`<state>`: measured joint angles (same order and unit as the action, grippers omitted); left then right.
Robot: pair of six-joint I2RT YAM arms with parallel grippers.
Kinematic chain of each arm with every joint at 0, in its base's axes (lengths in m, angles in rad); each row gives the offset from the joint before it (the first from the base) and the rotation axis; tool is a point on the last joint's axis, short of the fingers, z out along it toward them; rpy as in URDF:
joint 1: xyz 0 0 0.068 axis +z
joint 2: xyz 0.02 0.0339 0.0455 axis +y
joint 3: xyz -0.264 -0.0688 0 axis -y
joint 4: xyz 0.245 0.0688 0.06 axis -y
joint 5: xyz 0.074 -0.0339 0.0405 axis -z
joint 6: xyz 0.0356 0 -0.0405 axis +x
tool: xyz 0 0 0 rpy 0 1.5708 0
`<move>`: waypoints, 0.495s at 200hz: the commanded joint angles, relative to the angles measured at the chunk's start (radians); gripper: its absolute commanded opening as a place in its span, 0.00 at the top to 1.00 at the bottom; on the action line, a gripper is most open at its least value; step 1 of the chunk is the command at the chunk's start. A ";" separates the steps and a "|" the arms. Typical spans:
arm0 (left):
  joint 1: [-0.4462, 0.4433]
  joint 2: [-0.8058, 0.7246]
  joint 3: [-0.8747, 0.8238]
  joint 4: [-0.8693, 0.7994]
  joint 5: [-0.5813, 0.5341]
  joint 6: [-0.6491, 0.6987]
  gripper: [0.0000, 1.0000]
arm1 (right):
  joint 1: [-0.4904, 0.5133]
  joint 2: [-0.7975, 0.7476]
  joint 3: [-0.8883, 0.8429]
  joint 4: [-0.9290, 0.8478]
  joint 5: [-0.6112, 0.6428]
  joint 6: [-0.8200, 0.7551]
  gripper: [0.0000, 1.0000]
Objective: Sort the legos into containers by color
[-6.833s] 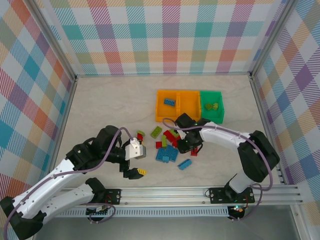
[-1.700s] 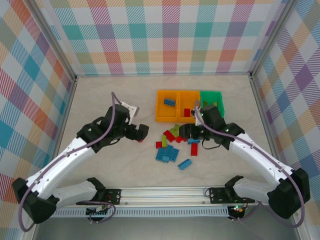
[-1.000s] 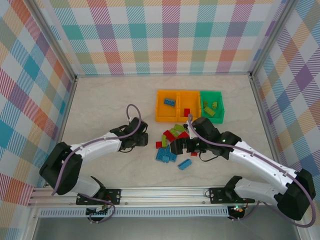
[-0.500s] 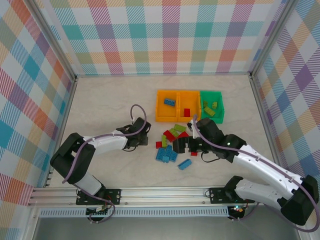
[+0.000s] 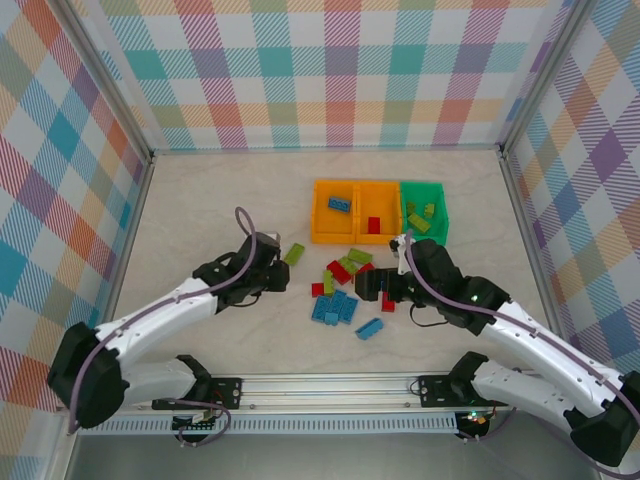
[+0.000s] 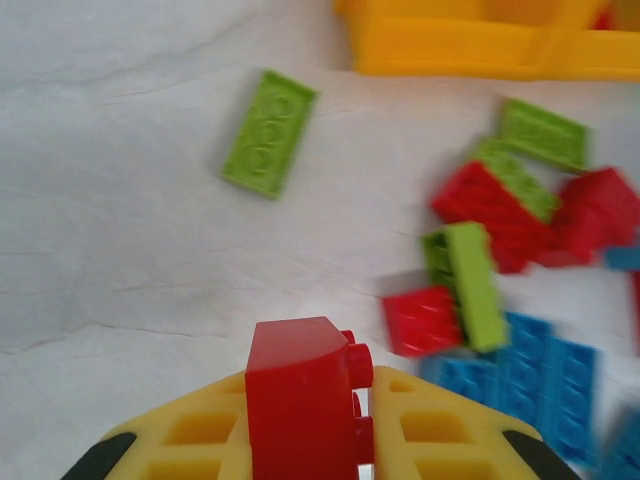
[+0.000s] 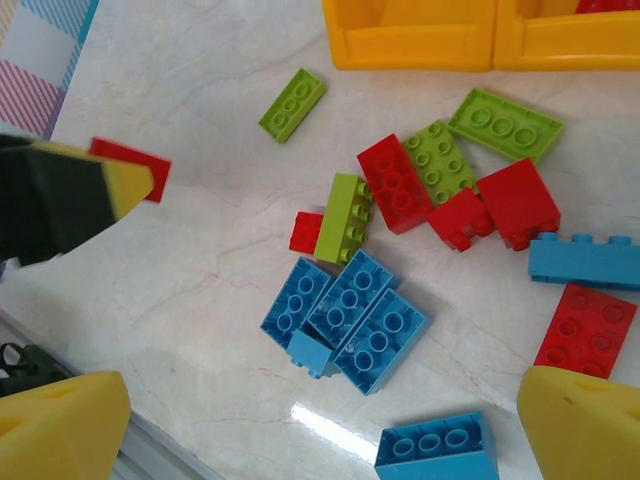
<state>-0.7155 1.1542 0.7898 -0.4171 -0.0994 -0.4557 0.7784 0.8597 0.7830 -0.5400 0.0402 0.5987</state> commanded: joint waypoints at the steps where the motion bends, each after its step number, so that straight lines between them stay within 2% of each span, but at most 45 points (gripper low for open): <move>1: -0.071 -0.017 0.090 0.046 0.113 0.017 0.86 | -0.008 -0.049 -0.003 0.018 0.100 0.028 0.00; 20: -0.146 0.090 0.200 0.130 0.117 0.069 0.86 | -0.010 -0.102 -0.015 0.013 0.174 0.041 0.00; 39: -0.190 0.264 0.331 0.229 0.053 0.128 0.86 | -0.011 -0.169 -0.025 -0.010 0.231 0.061 0.00; 69: -0.179 0.577 0.567 0.289 -0.068 0.152 0.86 | -0.011 -0.261 -0.031 -0.079 0.265 0.089 0.00; 99: -0.120 0.855 0.819 0.274 -0.036 0.116 0.85 | -0.011 -0.248 0.009 -0.182 0.212 0.072 0.00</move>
<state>-0.8856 1.8549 1.4605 -0.1570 -0.1173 -0.3424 0.7715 0.5938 0.7639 -0.6144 0.2626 0.6662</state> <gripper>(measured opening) 0.227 0.996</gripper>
